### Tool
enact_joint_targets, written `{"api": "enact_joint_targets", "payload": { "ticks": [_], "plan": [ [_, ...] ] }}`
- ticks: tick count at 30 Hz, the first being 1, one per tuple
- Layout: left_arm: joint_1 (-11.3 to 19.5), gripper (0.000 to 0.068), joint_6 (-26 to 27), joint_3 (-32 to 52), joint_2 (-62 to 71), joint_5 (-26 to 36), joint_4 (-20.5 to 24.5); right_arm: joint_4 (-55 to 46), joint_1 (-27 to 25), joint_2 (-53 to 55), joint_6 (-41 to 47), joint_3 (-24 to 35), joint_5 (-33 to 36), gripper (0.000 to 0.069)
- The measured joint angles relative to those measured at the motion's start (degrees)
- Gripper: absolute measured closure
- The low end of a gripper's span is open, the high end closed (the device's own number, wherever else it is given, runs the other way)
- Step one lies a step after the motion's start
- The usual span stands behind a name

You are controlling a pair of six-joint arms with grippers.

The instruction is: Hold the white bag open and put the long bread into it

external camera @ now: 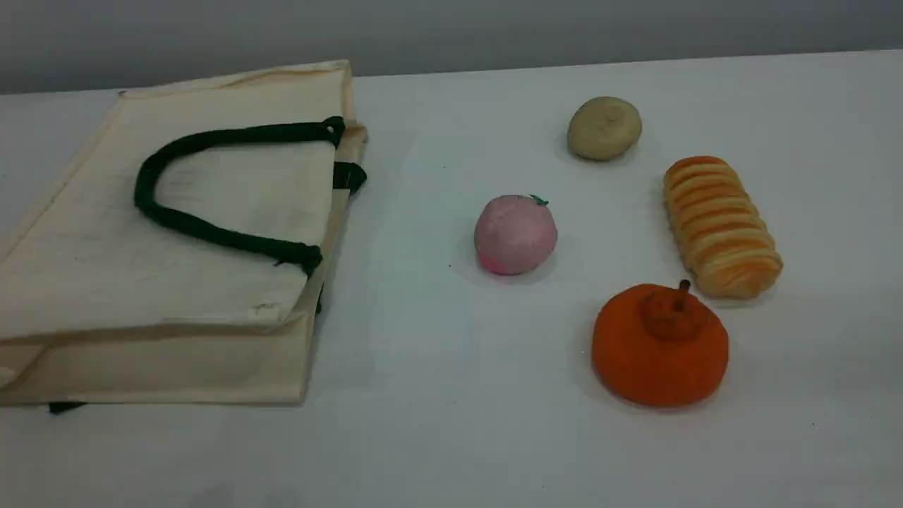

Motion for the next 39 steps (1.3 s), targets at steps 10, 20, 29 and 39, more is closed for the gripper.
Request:
{"api": "enact_joint_targets", "payload": {
  "ticks": [10,20,29,39],
  "plan": [
    [0.00,0.0282,1.73,0.00,0.00,-0.39,1.27,-0.23,0.00,0.00,-0.74,0.00,0.00,0.0224],
    [0.00,0.0282,3.40,0.00,0.00,-2.24,1.68,0.48,0.00,0.00,-0.87,0.00,-0.23,0.0224],
    [0.00,0.0282,1.53,0.00,0.00,-11.33,-1.73,0.98,0.00,0.00,-0.75,0.00,-10.98,0.0224],
    [0.00,0.0282,-2.72,0.00,0.00,-19.27,-5.15,1.75,0.00,0.00,-0.68,0.00,-14.40,0.0224]
  ]
}}
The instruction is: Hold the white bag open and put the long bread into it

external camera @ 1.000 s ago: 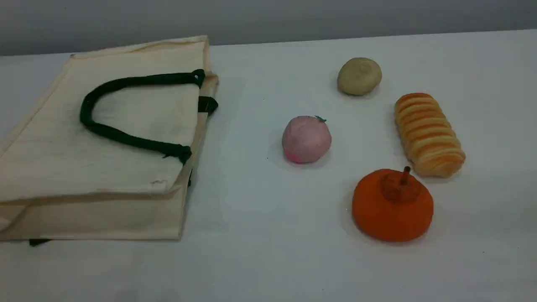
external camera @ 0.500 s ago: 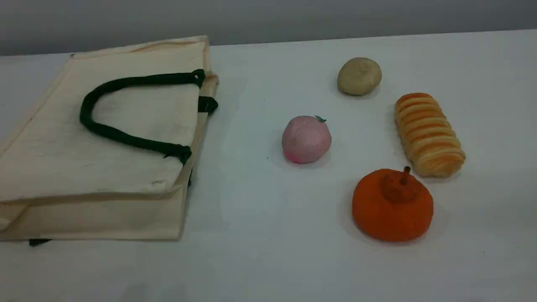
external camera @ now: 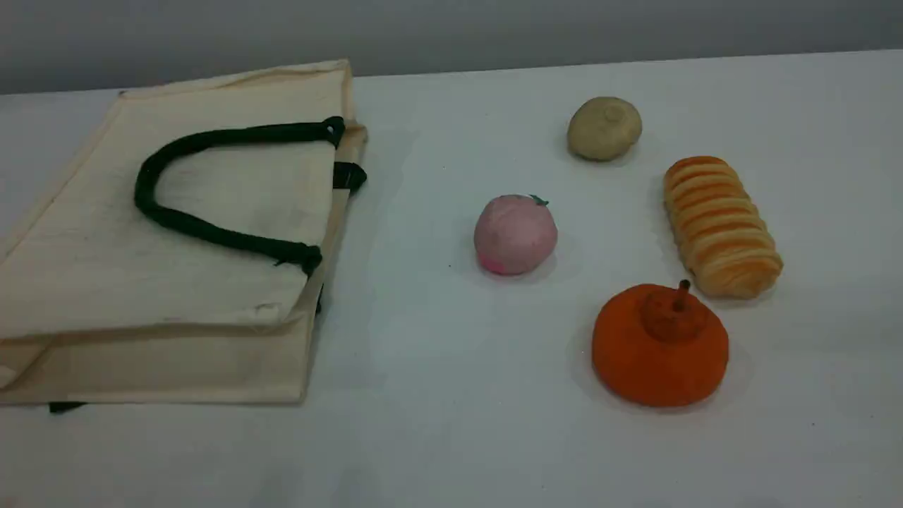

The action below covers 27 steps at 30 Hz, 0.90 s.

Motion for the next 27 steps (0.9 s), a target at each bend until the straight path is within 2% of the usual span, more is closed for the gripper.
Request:
{"api": "enact_joint_targets", "payload": {
  "ticks": [3,8,11,18,24,27],
  "plan": [
    [0.00,0.0282,-1.69,0.00,0.00,-1.04,0.00,0.47,0.00,0.00,0.05,0.00,-1.60,0.0224],
    [0.00,0.0282,-6.42,0.00,0.00,-1.04,-2.60,0.47,0.00,0.00,0.05,0.00,-4.74,0.0224],
    [0.00,0.0282,-6.48,0.00,0.00,-1.04,-2.58,0.55,0.00,0.00,0.05,0.00,-8.16,0.0224],
    [0.00,0.0282,-6.73,0.00,0.00,-1.04,-2.73,0.60,0.00,0.00,0.05,0.00,-7.87,0.0224],
    [0.00,0.0282,-13.82,0.00,0.00,-1.59,-6.03,1.66,0.00,0.00,0.05,0.00,-8.75,0.0224],
    [0.00,0.0281,-15.50,0.00,0.00,-1.04,-6.04,3.19,0.00,0.00,1.81,0.00,-10.15,0.0224]
  ]
}}
